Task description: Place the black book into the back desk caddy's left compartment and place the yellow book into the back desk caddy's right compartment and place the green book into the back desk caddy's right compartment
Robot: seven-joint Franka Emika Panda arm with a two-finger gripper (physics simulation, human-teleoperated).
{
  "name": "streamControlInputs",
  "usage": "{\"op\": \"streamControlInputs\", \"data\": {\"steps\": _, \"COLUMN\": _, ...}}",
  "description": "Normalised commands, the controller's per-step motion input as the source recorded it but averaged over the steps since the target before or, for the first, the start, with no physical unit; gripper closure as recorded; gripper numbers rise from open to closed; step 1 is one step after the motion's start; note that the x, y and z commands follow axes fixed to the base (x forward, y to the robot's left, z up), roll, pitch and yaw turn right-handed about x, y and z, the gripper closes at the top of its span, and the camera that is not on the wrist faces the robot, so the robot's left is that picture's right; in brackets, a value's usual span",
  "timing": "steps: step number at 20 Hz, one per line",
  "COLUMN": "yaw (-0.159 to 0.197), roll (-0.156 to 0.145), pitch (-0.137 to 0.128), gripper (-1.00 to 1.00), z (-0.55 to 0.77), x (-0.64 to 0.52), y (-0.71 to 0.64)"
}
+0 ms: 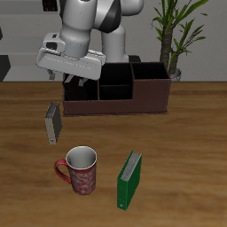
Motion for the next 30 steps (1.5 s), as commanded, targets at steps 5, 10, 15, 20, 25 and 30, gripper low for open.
{"op": "streamControlInputs", "data": {"steps": 5, "yaw": 0.004, "roll": 0.06, "pitch": -0.05, "gripper": -1.0, "z": -0.04, "x": 0.04, "y": -0.48}}
{"op": "streamControlInputs", "data": {"steps": 10, "yaw": -0.022, "roll": -0.002, "pitch": -0.021, "gripper": -1.0, "z": -0.16, "x": 0.15, "y": -0.42}}
{"op": "streamControlInputs", "data": {"steps": 15, "yaw": 0.015, "roll": 0.005, "pitch": -0.003, "gripper": -1.0, "z": -0.23, "x": 0.02, "y": -0.02}}
{"op": "streamControlInputs", "data": {"steps": 20, "yaw": -0.061, "roll": -0.003, "pitch": -0.008, "gripper": -1.0, "z": -0.31, "x": -0.03, "y": 0.13}}
{"op": "streamControlInputs", "data": {"steps": 25, "yaw": 0.019, "roll": 0.021, "pitch": 0.029, "gripper": -1.0, "z": -0.28, "x": 0.01, "y": 0.09}}
{"op": "streamControlInputs", "data": {"steps": 30, "yaw": -0.019, "roll": -0.022, "pitch": 0.022, "gripper": -1.0, "z": -0.3, "x": 0.04, "y": -0.19}}
